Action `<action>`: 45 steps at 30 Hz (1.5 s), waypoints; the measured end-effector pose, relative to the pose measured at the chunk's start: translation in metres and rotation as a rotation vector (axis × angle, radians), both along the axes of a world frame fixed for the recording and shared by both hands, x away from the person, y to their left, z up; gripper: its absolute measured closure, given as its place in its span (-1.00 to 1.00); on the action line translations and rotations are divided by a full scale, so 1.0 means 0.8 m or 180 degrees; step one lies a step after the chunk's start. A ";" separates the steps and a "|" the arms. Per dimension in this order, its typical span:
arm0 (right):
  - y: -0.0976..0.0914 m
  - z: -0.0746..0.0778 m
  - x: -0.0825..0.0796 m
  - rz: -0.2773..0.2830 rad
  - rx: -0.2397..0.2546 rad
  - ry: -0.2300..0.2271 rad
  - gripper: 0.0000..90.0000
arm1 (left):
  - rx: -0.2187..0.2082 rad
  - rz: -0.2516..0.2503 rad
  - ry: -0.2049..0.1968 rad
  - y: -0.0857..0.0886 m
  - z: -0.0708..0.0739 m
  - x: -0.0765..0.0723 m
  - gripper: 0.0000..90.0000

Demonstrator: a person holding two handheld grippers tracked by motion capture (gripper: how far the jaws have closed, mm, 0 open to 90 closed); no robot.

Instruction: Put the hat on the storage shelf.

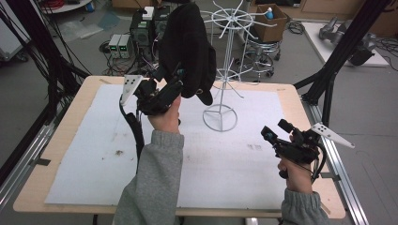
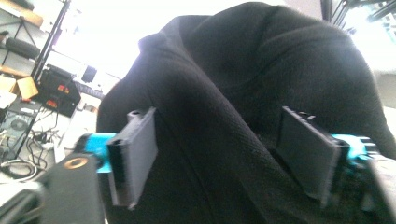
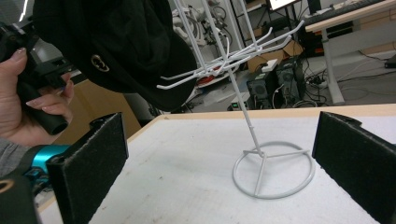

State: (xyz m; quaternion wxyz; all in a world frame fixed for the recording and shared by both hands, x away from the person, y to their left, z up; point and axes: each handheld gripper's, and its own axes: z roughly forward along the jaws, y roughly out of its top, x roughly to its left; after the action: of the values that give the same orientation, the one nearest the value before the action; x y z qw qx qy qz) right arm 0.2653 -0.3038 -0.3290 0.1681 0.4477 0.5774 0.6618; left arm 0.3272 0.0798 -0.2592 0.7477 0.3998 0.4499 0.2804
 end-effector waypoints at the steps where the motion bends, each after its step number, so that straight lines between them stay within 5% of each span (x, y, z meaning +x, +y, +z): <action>1: 0.000 0.000 0.000 0.0007 -0.0009 0.0002 -0.94 | -0.0020 0.0011 -0.0034 0.002 0.001 -0.002 -0.60; 6: 0.003 0.000 0.000 0.0027 -0.0025 0.0009 -0.94 | 0.0015 0.0056 -0.0050 0.016 0.002 -0.006 -0.94; 14: 0.006 0.000 0.000 0.0041 -0.0058 0.0016 -0.95 | 0.0253 0.0206 -0.0172 0.044 0.008 -0.017 -0.96; 23: 0.010 0.000 0.000 -0.0002 -0.0111 0.0002 -0.95 | 0.0933 0.0417 -0.0176 0.100 0.010 -0.028 -0.96; 26: 0.009 0.000 -0.001 -0.0028 -0.0129 -0.0009 -0.95 | 0.1130 0.0565 -0.0138 0.125 -0.001 -0.036 -0.96; 41: 0.014 0.003 -0.001 -0.0166 -0.0250 -0.0008 -0.98 | 0.1647 0.0789 0.0218 0.231 -0.060 -0.080 -0.96; 45: 0.015 0.001 -0.001 -0.0250 -0.0278 0.0017 -0.98 | 0.1645 0.0907 0.0298 0.253 -0.092 -0.102 -0.96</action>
State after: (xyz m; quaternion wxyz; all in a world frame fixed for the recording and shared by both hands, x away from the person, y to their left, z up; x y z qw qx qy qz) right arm 0.2648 -0.2922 -0.3280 0.2118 0.4639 0.5882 0.6276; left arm 0.2457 0.2824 -0.3331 0.5527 0.5223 0.4492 0.4689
